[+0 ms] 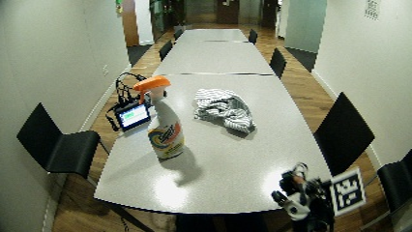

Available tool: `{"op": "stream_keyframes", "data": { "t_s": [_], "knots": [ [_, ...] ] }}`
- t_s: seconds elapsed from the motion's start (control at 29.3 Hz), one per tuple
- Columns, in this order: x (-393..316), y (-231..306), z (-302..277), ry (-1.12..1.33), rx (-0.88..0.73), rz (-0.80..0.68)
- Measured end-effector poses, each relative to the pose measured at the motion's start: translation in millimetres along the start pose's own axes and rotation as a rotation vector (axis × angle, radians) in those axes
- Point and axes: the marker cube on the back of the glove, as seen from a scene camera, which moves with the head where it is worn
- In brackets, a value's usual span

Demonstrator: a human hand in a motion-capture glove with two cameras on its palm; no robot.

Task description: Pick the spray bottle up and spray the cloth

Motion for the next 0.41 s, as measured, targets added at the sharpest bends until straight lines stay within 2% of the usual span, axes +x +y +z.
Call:
{"op": "stream_keyframes", "data": {
  "t_s": [0.1,0.41],
  "knots": [
    [22.9,13.6,-0.3,0.081,0.035,0.072],
    [24.3,14.6,-0.3,0.085,0.037,0.077]
  ]
}}
